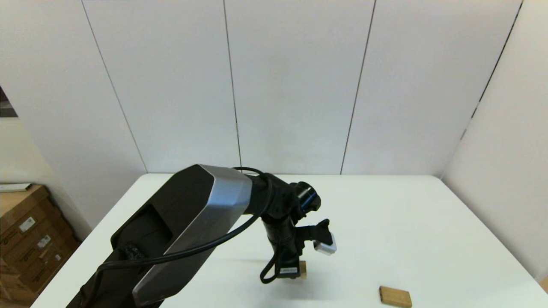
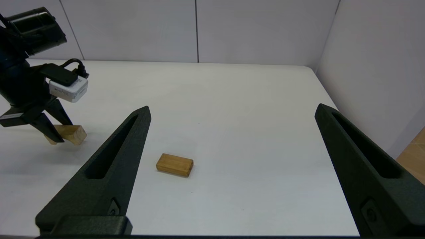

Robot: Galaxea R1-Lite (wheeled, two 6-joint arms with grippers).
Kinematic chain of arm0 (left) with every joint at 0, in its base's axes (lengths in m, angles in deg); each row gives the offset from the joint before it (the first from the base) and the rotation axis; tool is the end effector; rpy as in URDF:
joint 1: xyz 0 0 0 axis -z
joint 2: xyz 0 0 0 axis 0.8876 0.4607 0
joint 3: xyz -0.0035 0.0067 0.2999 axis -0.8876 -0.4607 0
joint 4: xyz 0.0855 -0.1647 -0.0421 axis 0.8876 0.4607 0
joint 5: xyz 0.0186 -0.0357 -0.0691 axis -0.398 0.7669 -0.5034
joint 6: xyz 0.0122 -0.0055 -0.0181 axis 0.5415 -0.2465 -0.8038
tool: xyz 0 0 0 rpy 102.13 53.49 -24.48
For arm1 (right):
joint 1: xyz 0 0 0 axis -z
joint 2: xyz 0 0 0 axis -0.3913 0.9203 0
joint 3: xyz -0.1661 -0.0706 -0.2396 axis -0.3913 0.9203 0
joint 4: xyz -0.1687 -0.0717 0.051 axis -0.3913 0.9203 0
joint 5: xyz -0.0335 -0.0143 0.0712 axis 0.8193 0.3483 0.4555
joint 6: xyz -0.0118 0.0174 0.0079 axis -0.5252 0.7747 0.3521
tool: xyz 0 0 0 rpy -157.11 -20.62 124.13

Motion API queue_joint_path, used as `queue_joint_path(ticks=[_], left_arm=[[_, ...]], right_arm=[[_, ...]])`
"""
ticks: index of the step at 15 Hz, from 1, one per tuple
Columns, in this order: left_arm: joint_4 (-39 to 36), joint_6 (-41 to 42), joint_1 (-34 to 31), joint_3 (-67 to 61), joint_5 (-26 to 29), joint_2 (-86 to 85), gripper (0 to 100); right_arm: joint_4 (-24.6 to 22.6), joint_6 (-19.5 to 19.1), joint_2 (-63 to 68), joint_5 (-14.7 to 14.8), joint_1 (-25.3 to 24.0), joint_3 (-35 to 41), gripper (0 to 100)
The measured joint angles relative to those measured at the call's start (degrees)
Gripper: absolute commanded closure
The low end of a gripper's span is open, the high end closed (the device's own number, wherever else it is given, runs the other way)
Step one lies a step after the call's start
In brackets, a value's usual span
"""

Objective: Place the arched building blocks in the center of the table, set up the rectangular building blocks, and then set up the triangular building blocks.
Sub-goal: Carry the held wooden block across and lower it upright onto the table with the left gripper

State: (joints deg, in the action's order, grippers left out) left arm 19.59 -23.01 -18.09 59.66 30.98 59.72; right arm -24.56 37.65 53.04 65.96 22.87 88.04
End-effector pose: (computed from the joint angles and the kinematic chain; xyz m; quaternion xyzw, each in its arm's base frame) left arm 0.3253 -0.3245 0.0150 0.4493 0.4201 -0.5625 0.5524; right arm -0.0229 0.0002 0.0767 -0.0030 -0.0051 0.0079 1.0000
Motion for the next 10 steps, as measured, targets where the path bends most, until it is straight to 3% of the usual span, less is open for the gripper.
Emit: queue_joint_path(ticks=[10], left_arm=[[-0.1, 0.0, 0.0, 0.0, -0.9, 0.2, 100]], right_arm=[[0.0, 0.0, 0.0, 0.0, 0.0, 0.0, 0]])
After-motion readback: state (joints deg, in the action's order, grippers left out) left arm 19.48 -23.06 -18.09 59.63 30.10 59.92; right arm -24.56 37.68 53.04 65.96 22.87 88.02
